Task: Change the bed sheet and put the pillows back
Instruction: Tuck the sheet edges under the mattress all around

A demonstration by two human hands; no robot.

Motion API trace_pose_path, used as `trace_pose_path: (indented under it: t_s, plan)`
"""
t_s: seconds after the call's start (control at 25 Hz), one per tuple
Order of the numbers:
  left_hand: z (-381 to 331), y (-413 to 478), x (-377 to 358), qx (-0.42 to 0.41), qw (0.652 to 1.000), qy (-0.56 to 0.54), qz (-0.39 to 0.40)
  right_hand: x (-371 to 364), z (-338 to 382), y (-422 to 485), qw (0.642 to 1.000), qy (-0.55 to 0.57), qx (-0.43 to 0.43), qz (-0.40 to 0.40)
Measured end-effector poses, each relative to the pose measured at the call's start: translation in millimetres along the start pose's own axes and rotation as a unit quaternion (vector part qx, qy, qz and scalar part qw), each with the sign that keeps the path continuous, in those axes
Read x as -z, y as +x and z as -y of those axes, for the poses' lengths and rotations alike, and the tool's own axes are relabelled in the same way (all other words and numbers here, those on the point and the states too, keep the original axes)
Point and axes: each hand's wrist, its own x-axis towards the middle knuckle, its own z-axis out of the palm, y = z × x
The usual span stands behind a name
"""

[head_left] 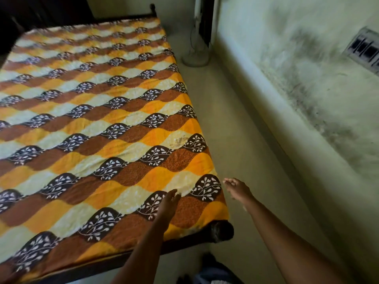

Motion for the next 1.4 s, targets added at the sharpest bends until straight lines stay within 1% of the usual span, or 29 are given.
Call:
trace_pose_path:
  t_s: [0.12, 0.28, 0.44, 0.52, 0.64, 0.8, 0.92, 1.08, 1.28, 1.4]
  plan:
    - [-11, -24, -8, -0.002, 1.000, 0.019, -0.016, 11, -4, -10, 0.998, 0.060, -0.001, 0.000]
    - [-26, -31, -31, -0.007, 0.999, -0.033, -0.042, 36, -16, 1, 0.993, 0.115, 0.000, 0.014]
    - [-37, -36, -70, 0.038, 0.989, -0.122, -0.075, 73, -27, 29, 0.993, 0.096, 0.024, 0.064]
    - [-47, -40, -101, 0.040, 0.978, -0.185, -0.088, 100, -31, 45, 0.993, 0.064, 0.055, 0.086]
    - [-79, -40, -146, 0.012, 0.971, -0.199, -0.131, 136, -32, 69, 0.990, 0.083, 0.066, 0.091]
    - [-114, -9, -169, 0.024, 0.967, -0.196, -0.158, 163, -22, 105, 0.986, 0.123, 0.055, 0.100]
    - [-148, 36, -166, 0.012, 0.966, -0.183, -0.181, 172, 5, 148, 0.981, 0.154, 0.050, 0.109]
    - [-206, 115, -146, 0.003, 0.959, -0.212, -0.190, 177, 62, 219, 0.979, 0.158, 0.065, 0.113]
    - [-294, 236, -100, -0.008, 0.961, -0.189, -0.204, 187, 168, 325, 0.981, 0.118, 0.106, 0.111]
    - [-343, 300, -73, -0.005, 0.961, -0.208, -0.181, 199, 232, 387, 0.980, 0.092, 0.146, 0.102]
